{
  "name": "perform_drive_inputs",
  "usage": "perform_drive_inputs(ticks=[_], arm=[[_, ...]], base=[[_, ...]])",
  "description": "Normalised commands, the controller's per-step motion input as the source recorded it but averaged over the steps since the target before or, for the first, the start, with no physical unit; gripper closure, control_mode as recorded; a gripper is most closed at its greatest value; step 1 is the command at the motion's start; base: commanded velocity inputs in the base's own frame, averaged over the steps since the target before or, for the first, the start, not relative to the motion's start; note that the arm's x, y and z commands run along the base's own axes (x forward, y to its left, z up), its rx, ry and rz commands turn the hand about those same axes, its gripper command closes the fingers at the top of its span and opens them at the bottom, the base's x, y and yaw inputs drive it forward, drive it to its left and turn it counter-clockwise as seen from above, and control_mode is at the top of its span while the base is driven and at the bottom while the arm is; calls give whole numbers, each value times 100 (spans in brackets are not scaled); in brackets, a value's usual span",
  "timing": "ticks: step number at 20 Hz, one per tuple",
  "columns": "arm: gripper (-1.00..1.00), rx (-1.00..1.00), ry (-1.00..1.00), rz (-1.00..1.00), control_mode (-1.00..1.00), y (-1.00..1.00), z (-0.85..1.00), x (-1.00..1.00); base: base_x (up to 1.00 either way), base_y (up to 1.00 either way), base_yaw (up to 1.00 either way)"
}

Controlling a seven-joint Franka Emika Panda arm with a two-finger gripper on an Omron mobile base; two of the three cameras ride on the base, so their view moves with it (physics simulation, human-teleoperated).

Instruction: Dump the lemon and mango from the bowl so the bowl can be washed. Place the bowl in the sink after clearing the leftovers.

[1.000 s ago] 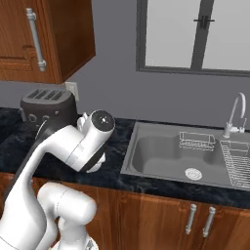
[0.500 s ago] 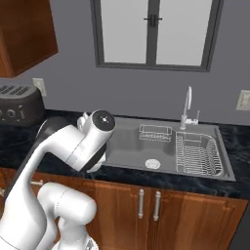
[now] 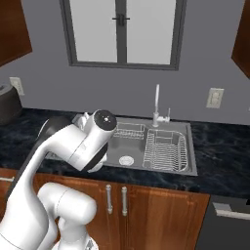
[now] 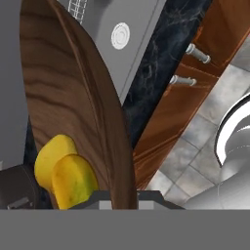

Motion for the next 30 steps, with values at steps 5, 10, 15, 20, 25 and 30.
perform_drive_inputs(ticks=[5,10,15,20,25,30], arm=[[100,0,0,0,100,0,0,0],[100,0,0,0,100,0,0,0],[100,0,0,0,100,0,0,0],[100,0,0,0,100,0,0,0],[100,0,0,0,100,0,0,0],[100,0,0,0,100,0,0,0]], base=[[31,-26,0],[40,-9,0],[37,-9,0],[23,-17,0],[13,-16,0],[8,-16,0]])
